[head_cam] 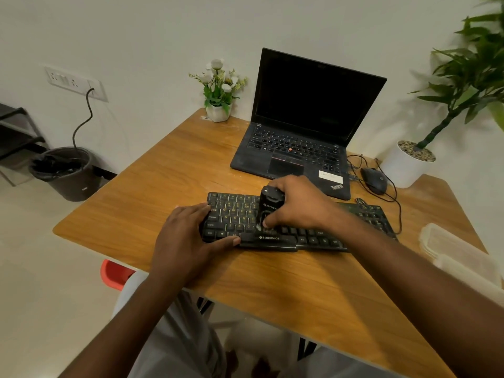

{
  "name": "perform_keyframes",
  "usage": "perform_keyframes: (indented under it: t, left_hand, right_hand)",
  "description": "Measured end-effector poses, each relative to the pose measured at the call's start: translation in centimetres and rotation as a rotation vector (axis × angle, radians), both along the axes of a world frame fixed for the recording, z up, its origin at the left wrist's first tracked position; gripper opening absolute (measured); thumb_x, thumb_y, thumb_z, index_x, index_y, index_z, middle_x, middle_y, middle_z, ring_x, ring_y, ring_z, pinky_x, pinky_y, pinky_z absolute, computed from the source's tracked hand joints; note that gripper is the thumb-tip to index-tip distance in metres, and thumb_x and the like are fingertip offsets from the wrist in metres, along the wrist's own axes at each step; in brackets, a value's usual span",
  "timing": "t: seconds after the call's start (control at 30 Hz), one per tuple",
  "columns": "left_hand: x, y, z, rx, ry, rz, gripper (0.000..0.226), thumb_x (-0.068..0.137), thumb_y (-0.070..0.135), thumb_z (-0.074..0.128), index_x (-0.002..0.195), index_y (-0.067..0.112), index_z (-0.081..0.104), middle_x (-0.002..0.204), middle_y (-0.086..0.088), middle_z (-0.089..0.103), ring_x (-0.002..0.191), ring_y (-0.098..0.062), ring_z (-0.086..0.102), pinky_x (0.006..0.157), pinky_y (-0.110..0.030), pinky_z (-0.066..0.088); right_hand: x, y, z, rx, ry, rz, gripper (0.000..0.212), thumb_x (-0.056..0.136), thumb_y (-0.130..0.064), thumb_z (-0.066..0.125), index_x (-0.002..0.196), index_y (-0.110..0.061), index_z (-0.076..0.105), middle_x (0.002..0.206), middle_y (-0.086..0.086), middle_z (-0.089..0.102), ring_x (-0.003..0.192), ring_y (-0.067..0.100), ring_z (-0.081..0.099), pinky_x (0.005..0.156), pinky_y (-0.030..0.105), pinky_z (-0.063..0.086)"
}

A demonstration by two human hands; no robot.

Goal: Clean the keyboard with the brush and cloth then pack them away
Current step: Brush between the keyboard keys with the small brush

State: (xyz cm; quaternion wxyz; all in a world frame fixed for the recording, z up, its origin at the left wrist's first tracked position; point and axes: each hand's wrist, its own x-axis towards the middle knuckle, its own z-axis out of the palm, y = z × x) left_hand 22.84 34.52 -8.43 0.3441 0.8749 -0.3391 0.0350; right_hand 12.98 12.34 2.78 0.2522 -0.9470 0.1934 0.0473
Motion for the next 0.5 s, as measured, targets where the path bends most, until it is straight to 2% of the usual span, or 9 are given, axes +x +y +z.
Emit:
perform_keyframes:
  t: [0.1, 0.23, 0.37, 0.5]
  left_hand:
    - [-0.1, 0.0, 0.1, -0.011, 0.007, 0.004, 0.105, 0.065, 0.085, 0.068, 0.144, 0.018, 0.058, 0.145, 0.003, 0.060, 0.131, -0.013, 0.048, 0.106, -0.036, 0.046]
    - [0.0, 0.0, 0.1, -0.013, 0.006, 0.007, 0.103, 0.064, 0.086, 0.069, 0.143, 0.020, 0.059, 0.142, 0.005, 0.061, 0.129, -0.012, 0.049, 0.105, -0.036, 0.047]
    - [0.1, 0.0, 0.0, -0.014, -0.001, 0.007, 0.102, 0.065, 0.086, 0.069, 0.143, 0.022, 0.059, 0.142, 0.007, 0.061, 0.128, -0.011, 0.049, 0.103, -0.035, 0.048]
    - [0.3, -0.1, -0.2, -0.006, 0.011, 0.005, 0.103, 0.065, 0.088, 0.068, 0.143, 0.022, 0.058, 0.143, 0.007, 0.061, 0.129, -0.011, 0.049, 0.105, -0.036, 0.047]
  right_hand:
    - [1.6, -0.7, -0.5, -0.063, -0.094, -0.037, 0.040, 0.070, -0.023, 0.098, 0.101, -0.024, 0.072, 0.096, -0.007, 0.076, 0.086, 0.010, 0.073, 0.075, 0.034, 0.062]
    - [3.5, -1.8, -0.7, -0.136, -0.177, -0.100, 0.036, 0.072, -0.024, 0.095, 0.097, -0.018, 0.070, 0.093, -0.003, 0.073, 0.087, 0.017, 0.070, 0.082, 0.042, 0.061]
    - [3.7, -1.8, -0.9, -0.118, -0.167, -0.078, 0.035, 0.073, -0.023, 0.095, 0.097, -0.017, 0.070, 0.092, -0.002, 0.075, 0.083, 0.019, 0.073, 0.080, 0.045, 0.063]
    - [2.4, -1.5, -0.5, -0.024, -0.101, -0.014, 0.037, 0.071, -0.024, 0.098, 0.097, -0.022, 0.072, 0.093, -0.006, 0.077, 0.083, 0.013, 0.075, 0.081, 0.043, 0.063]
